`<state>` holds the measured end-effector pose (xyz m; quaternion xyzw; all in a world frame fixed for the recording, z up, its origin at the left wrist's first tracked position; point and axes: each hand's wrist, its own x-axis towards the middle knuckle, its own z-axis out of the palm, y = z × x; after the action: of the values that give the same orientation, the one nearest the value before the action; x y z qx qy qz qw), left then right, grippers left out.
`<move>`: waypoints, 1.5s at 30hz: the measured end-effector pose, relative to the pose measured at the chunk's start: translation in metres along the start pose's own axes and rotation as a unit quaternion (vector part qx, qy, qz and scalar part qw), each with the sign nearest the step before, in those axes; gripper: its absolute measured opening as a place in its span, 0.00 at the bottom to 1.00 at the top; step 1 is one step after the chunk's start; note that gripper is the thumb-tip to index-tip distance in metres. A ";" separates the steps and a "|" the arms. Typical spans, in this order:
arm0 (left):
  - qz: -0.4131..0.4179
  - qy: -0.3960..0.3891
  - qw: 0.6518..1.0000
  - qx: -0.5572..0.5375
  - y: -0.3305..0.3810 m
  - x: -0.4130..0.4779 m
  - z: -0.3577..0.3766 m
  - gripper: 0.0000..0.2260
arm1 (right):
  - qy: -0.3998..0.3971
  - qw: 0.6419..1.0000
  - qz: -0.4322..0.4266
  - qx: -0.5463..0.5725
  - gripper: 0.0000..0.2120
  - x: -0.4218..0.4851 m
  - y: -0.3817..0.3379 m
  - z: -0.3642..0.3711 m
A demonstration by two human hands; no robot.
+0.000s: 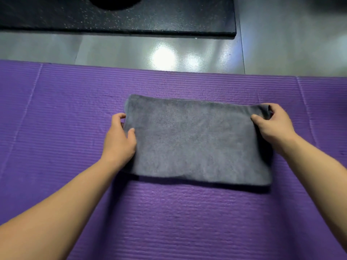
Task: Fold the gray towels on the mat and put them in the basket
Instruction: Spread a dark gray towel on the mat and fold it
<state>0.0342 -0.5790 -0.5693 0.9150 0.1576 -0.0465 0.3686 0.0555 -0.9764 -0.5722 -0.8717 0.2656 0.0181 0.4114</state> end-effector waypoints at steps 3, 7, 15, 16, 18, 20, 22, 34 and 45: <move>0.027 0.020 0.999 0.040 -0.007 0.006 0.002 0.18 | 0.036 0.999 -0.002 -0.029 0.22 -0.004 -0.003 0.009; 0.027 0.070 0.992 0.105 -0.010 0.002 0.005 0.23 | 0.057 0.996 -0.007 -0.067 0.26 -0.011 -0.014 0.023; 0.267 -0.093 0.918 0.279 0.021 0.000 0.054 0.28 | -0.081 0.895 -0.328 -0.292 0.29 -0.084 -0.057 0.108; 0.259 -0.100 0.908 0.314 0.019 0.004 0.057 0.29 | -0.117 0.875 -0.342 -0.323 0.30 -0.088 -0.057 0.119; 0.247 -0.091 0.892 0.367 0.008 0.011 0.056 0.31 | -0.161 0.842 -0.351 -0.377 0.32 -0.086 -0.053 0.128; 0.230 -0.080 0.892 0.381 -0.002 0.016 0.051 0.34 | -0.167 0.828 -0.346 -0.408 0.33 -0.072 -0.041 0.116; 0.203 -0.071 0.899 0.381 -0.007 0.019 0.044 0.36 | -0.148 0.840 -0.312 -0.419 0.35 -0.055 -0.024 0.093; 0.134 -0.062 0.925 0.351 0.009 -0.007 0.043 0.33 | -0.027 0.956 -0.155 -0.247 0.34 -0.059 0.000 0.026; 0.189 -0.115 0.909 0.354 -0.020 -0.069 0.055 0.35 | 0.005 0.988 0.137 0.077 0.11 -0.126 0.039 -0.008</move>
<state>-0.0361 -0.6204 -0.6085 0.9864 -0.0881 -0.1333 0.0377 -0.0728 -0.9466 -0.5631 -0.7931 0.3847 0.0498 0.4695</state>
